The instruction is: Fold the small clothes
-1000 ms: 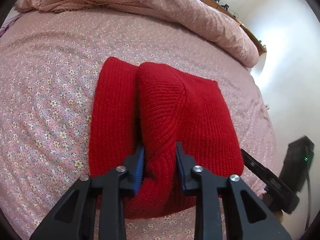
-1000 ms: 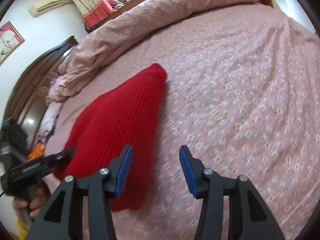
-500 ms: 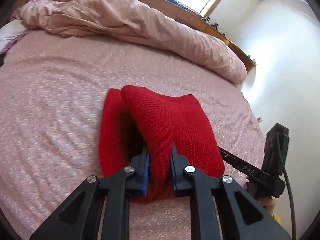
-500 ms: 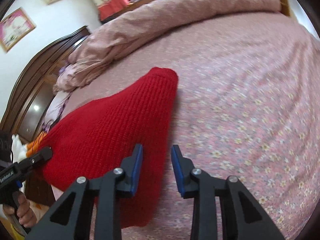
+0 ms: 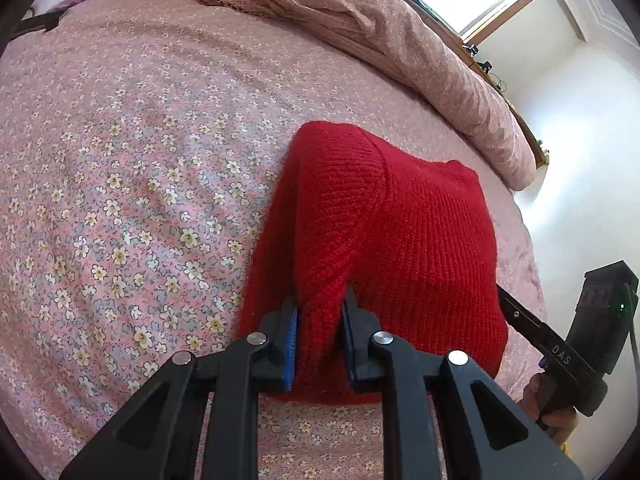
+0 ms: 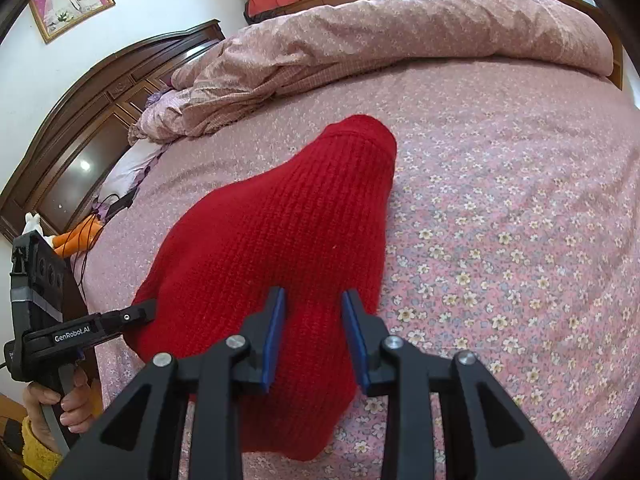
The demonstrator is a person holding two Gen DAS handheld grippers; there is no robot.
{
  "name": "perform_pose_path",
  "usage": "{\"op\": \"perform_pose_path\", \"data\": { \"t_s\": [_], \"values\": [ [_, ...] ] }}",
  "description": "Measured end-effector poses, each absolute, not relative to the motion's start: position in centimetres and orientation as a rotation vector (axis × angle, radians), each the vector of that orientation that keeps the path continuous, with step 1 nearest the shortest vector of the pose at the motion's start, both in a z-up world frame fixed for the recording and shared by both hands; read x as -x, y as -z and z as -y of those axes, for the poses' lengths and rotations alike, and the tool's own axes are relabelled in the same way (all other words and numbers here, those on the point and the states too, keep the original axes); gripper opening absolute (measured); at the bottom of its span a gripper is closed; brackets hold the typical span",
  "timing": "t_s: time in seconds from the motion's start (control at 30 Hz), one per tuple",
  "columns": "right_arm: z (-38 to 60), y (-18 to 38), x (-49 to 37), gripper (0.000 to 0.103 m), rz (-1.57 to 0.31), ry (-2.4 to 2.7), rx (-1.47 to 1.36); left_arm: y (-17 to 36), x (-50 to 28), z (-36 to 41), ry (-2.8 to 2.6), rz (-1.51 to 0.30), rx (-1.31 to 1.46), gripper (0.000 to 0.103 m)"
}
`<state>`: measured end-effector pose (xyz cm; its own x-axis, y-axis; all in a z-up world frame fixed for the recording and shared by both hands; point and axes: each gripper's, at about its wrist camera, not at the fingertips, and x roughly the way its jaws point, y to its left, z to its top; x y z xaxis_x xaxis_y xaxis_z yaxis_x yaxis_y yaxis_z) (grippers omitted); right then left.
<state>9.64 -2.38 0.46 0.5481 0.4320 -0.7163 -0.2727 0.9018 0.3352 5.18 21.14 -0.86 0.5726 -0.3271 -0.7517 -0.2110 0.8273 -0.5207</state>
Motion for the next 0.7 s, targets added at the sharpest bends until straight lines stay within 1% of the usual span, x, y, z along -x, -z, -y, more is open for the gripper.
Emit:
{"op": "perform_pose_path", "data": {
  "t_s": [0.3, 0.47, 0.53, 0.7],
  "values": [
    [3.5, -0.1, -9.9, 0.033, -0.917, -0.406, -0.263, -1.8, -4.0, -20.2, 0.086, -0.946, 0.567, 0.016],
    [4.3, 0.2, -10.0, 0.039, -0.93, -0.406, -0.315, -2.5, -4.1, -20.0, 0.055, -0.953, 0.58, 0.019],
    [4.6, 0.5, -10.1, 0.045, -0.935, -0.398, -0.334, -2.8, -4.2, -19.8, 0.043, -0.953, 0.571, 0.021],
    [5.2, 1.0, -10.1, 0.051, -0.941, -0.395, -0.375, -3.9, -4.1, -19.4, 0.028, -0.952, 0.547, 0.026]
  ]
}}
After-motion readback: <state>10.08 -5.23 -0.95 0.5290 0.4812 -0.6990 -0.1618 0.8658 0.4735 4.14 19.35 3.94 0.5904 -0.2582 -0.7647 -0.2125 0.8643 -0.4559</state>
